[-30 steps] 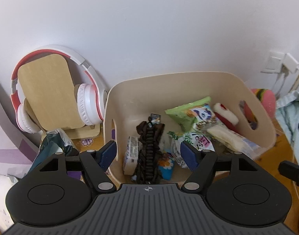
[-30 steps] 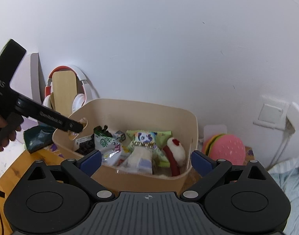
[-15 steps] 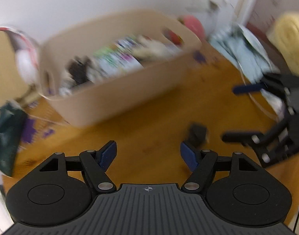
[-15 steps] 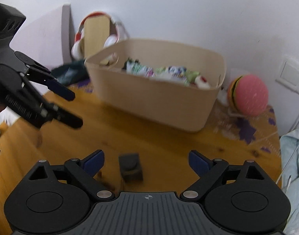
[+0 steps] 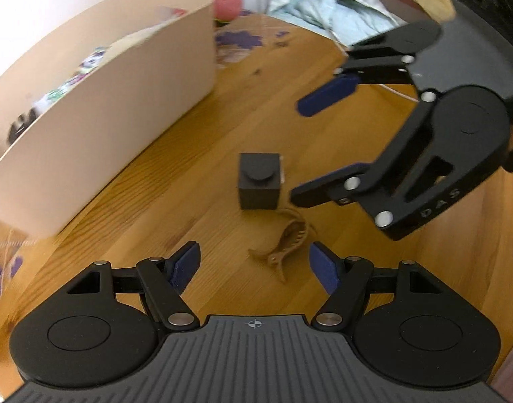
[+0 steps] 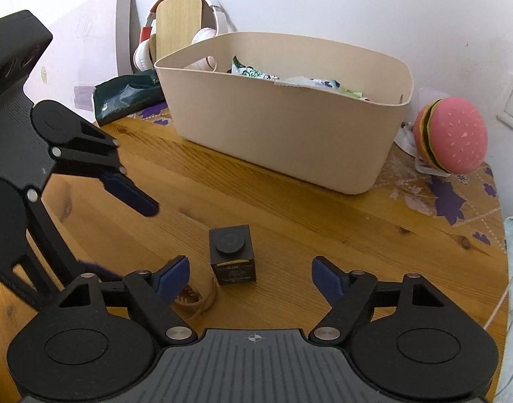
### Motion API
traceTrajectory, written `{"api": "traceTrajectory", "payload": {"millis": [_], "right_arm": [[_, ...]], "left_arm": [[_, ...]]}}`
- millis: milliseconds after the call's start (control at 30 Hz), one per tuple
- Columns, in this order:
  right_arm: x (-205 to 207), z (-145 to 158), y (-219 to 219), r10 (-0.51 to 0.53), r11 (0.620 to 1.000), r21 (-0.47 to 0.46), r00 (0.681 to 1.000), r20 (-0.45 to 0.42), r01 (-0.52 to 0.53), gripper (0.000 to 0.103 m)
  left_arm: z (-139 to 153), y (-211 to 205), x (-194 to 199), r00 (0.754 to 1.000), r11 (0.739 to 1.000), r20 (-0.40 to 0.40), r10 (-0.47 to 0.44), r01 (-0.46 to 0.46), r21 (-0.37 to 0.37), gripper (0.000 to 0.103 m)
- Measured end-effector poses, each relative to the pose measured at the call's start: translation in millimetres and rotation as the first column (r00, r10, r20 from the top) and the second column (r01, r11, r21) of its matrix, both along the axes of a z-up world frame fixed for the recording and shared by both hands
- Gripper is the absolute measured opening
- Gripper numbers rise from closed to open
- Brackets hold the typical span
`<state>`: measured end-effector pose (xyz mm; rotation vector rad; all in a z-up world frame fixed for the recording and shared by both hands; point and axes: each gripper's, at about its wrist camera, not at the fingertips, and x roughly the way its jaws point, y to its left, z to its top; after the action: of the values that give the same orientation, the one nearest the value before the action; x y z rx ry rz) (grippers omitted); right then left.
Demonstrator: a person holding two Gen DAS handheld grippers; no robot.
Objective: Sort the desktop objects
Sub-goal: 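Grasp the small black square box with the right gripper while the left grasps the brown claw clip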
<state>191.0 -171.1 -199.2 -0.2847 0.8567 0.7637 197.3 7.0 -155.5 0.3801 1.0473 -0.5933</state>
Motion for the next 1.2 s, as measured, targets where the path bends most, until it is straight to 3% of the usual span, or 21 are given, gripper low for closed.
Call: {"api": "traceTrajectory", "payload": {"millis": [200, 333, 467, 600, 700, 1200], "right_arm": [[4, -10, 5, 0.011, 1.0, 0.012, 1.0, -0.022, -0.01, 0.076], [8, -18, 10, 0.016, 1.0, 0.018, 0.999, -0.035, -0.015, 0.071], [12, -25, 15, 0.027, 1.0, 0.014, 0.999, -0.046, -0.026, 0.061], [15, -31, 17, 0.04, 0.999, 0.017, 0.997, -0.059, -0.039, 0.045], [14, -31, 20, 0.056, 0.998, 0.018, 0.997, -0.053, -0.055, 0.034], [-1, -20, 18, 0.049, 0.999, 0.013, 0.998, -0.029, -0.048, 0.033]], "left_arm": [[-13, -5, 7, 0.999, 0.999, -0.015, -0.047, 0.047, 0.003, 0.072], [-19, -5, 13, 0.998, 0.999, -0.039, -0.048, 0.048, -0.004, 0.057], [-23, -5, 16, 0.997, 0.999, -0.052, -0.05, 0.049, -0.014, 0.05], [-22, -3, 15, 0.997, 0.998, -0.042, -0.068, 0.067, -0.015, 0.038], [-21, 0, 16, 0.997, 0.998, -0.05, -0.067, 0.066, -0.023, 0.036], [-12, -5, 3, 0.995, 0.995, -0.02, -0.098, 0.097, -0.024, 0.033]]}}
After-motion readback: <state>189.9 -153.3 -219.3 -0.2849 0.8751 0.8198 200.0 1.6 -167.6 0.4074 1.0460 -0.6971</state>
